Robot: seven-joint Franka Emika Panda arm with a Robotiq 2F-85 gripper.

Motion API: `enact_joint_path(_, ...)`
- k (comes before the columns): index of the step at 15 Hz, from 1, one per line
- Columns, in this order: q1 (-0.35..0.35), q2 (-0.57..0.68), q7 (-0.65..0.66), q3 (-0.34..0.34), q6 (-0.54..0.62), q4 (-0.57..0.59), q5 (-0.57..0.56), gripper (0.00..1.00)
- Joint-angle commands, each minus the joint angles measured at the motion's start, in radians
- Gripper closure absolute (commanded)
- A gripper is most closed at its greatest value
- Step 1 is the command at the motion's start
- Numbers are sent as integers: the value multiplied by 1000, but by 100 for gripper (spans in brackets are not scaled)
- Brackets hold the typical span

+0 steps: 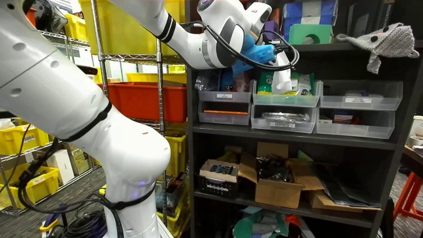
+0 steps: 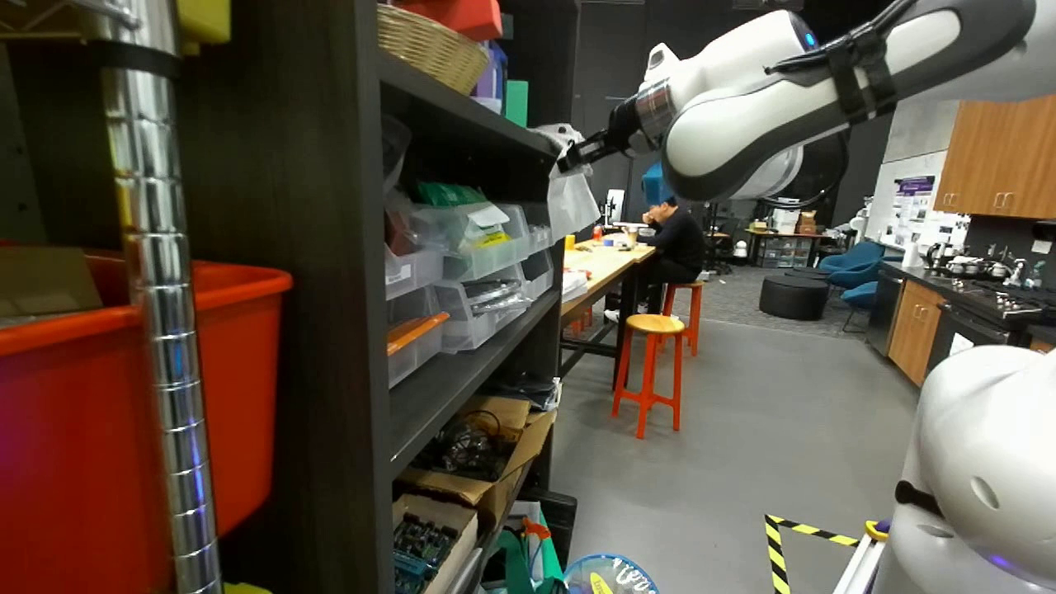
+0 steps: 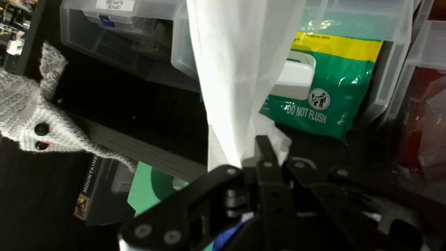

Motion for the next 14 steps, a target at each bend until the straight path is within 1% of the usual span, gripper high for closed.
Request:
enact_joint_path(1, 54, -42, -13, -44, -106, 37, 9, 99)
enact_joint_path(6, 87, -60, -26, -44, -204, 75, 32, 99)
enact_joint_path(8, 95, -56, -27, -32, -232, 92, 41, 99)
enact_joint_path(11, 111, -51, -28, -20, -233, 116, 45, 99)
enact_joint_path(14, 90, -41, -10, 6, -190, 124, 39, 99)
